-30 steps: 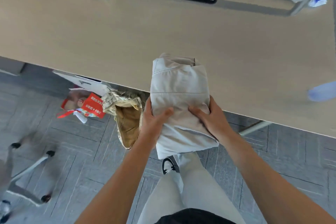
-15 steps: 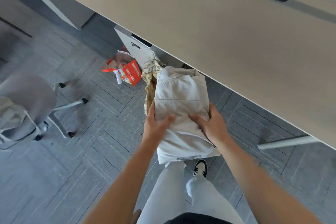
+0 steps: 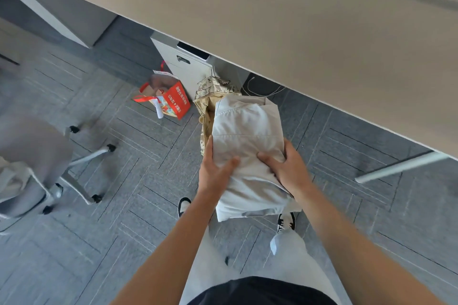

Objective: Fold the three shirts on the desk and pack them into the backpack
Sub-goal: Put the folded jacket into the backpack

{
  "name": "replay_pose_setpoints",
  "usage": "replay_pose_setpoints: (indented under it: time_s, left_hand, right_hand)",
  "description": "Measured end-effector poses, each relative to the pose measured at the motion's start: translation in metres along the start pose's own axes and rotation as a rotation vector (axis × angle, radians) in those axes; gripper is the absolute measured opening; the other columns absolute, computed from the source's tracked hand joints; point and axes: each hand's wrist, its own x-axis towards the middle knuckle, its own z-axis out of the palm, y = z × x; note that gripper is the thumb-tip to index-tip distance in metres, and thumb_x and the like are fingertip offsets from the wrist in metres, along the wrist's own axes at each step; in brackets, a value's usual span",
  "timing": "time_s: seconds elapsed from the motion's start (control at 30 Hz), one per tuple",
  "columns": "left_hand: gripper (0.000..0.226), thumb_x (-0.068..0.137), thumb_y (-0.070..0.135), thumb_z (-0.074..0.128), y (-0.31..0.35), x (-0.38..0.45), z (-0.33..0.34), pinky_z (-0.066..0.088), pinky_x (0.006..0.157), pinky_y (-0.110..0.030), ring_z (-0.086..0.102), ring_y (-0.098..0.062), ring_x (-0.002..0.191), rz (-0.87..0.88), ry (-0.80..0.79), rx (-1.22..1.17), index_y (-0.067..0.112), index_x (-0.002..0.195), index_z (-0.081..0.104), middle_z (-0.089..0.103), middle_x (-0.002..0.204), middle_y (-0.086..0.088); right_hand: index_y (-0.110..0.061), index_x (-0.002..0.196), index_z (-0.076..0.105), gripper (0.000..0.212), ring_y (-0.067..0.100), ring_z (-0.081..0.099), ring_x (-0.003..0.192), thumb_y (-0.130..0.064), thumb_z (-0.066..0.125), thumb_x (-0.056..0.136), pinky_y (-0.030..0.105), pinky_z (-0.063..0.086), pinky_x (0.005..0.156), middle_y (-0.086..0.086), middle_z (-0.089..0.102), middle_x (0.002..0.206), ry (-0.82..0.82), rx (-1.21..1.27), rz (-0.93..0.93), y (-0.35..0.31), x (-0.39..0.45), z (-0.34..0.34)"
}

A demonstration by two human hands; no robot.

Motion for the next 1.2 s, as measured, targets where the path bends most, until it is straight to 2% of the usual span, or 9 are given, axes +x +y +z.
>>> replay_pose_setpoints:
  time_s: [0.1, 0.2, 0.37, 0.5, 0.6, 0.77, 0.93, 1.07, 1.2]
  left_hand:
    - [0.098, 0.072, 0.042, 0.081, -0.009, 0.026, -0.043, 0.049, 0.106, -0.032, 0.06, -0.011, 0.125, 0.021, -0.065, 0.036, 0.034, 0.159, 0.035, 0.058, 0.142, 0.008]
    - [0.095, 0.079, 0.037, 0.084, -0.023, 0.05, -0.085, 0.045, 0.099, -0.024, 0.059, -0.01, 0.122, 0.009, -0.139, 0.061, 0.035, 0.159, 0.034, 0.057, 0.14, 0.01]
    - [0.097, 0.073, 0.045, 0.078, -0.049, 0.074, -0.134, 0.046, 0.102, -0.029, 0.058, -0.013, 0.127, -0.018, -0.221, 0.127, 0.037, 0.159, 0.033, 0.056, 0.145, 0.008]
    - [0.098, 0.071, 0.049, 0.077, -0.066, 0.083, -0.147, 0.049, 0.106, -0.039, 0.059, -0.015, 0.124, -0.053, -0.276, 0.173, 0.037, 0.158, 0.034, 0.057, 0.143, 0.008]
    - [0.097, 0.072, 0.048, 0.075, -0.075, 0.092, -0.144, 0.047, 0.106, -0.035, 0.057, -0.014, 0.125, -0.073, -0.29, 0.185, 0.037, 0.159, 0.033, 0.055, 0.145, 0.009]
    - [0.102, 0.068, 0.055, 0.077, -0.1, 0.127, -0.124, 0.048, 0.11, -0.045, 0.06, -0.016, 0.127, -0.095, -0.283, 0.211, 0.035, 0.159, 0.034, 0.058, 0.145, 0.005]
    - [0.097, 0.074, 0.043, 0.079, -0.136, 0.183, -0.102, 0.048, 0.108, -0.037, 0.06, -0.016, 0.124, -0.105, -0.27, 0.189, 0.03, 0.159, 0.035, 0.059, 0.142, 0.004]
    - [0.09, 0.08, 0.039, 0.082, -0.185, 0.246, -0.082, 0.05, 0.108, -0.042, 0.062, -0.017, 0.123, -0.124, -0.252, 0.179, 0.034, 0.157, 0.037, 0.061, 0.141, 0.006]
    - [0.083, 0.087, 0.03, 0.081, -0.238, 0.32, -0.057, 0.049, 0.103, -0.036, 0.061, -0.017, 0.122, -0.125, -0.233, 0.143, 0.033, 0.158, 0.037, 0.06, 0.139, 0.007]
  right_hand:
    - [-0.027, 0.133, 0.057, 0.061, 0.0, 0.072, 0.08, -0.044, 0.086, 0.083, 0.018, 0.055, 0.066, -0.01, 0.073, 0.109, 0.07, 0.023, 0.024, -0.012, -0.003, 0.048]
    - [-0.026, 0.129, 0.058, 0.055, 0.0, 0.072, 0.076, -0.039, 0.086, 0.084, 0.015, 0.052, 0.06, -0.009, 0.074, 0.107, 0.14, 0.063, 0.063, -0.018, -0.007, 0.097]
    - [-0.033, 0.127, 0.059, 0.055, 0.002, 0.073, 0.085, -0.046, 0.087, 0.082, 0.021, 0.054, 0.071, -0.013, 0.075, 0.108, 0.187, 0.095, 0.15, -0.009, -0.013, 0.158]
    - [-0.03, 0.128, 0.061, 0.056, 0.005, 0.074, 0.087, -0.045, 0.088, 0.081, 0.021, 0.055, 0.069, -0.012, 0.076, 0.108, 0.188, 0.142, 0.214, 0.004, -0.017, 0.18]
    - [-0.033, 0.128, 0.06, 0.057, 0.005, 0.074, 0.088, -0.045, 0.088, 0.081, 0.02, 0.054, 0.069, -0.014, 0.075, 0.109, 0.194, 0.133, 0.24, 0.011, -0.008, 0.185]
    - [-0.033, 0.127, 0.06, 0.055, -0.002, 0.071, 0.082, -0.045, 0.087, 0.081, 0.01, 0.048, 0.063, -0.015, 0.075, 0.108, 0.181, 0.113, 0.266, 0.033, 0.033, 0.186]
    - [-0.032, 0.136, 0.057, 0.066, 0.005, 0.068, 0.102, -0.053, 0.086, 0.08, 0.024, 0.052, 0.079, -0.016, 0.07, 0.117, 0.149, 0.071, 0.256, 0.075, 0.097, 0.198]
    - [-0.036, 0.127, 0.057, 0.052, 0.006, 0.067, 0.101, -0.045, 0.085, 0.084, 0.018, 0.047, 0.073, -0.021, 0.067, 0.109, 0.136, 0.055, 0.259, 0.115, 0.164, 0.217]
    - [-0.033, 0.138, 0.056, 0.057, 0.004, 0.059, 0.096, -0.045, 0.081, 0.088, 0.011, 0.038, 0.069, -0.018, 0.064, 0.113, 0.105, -0.004, 0.227, 0.159, 0.242, 0.239]
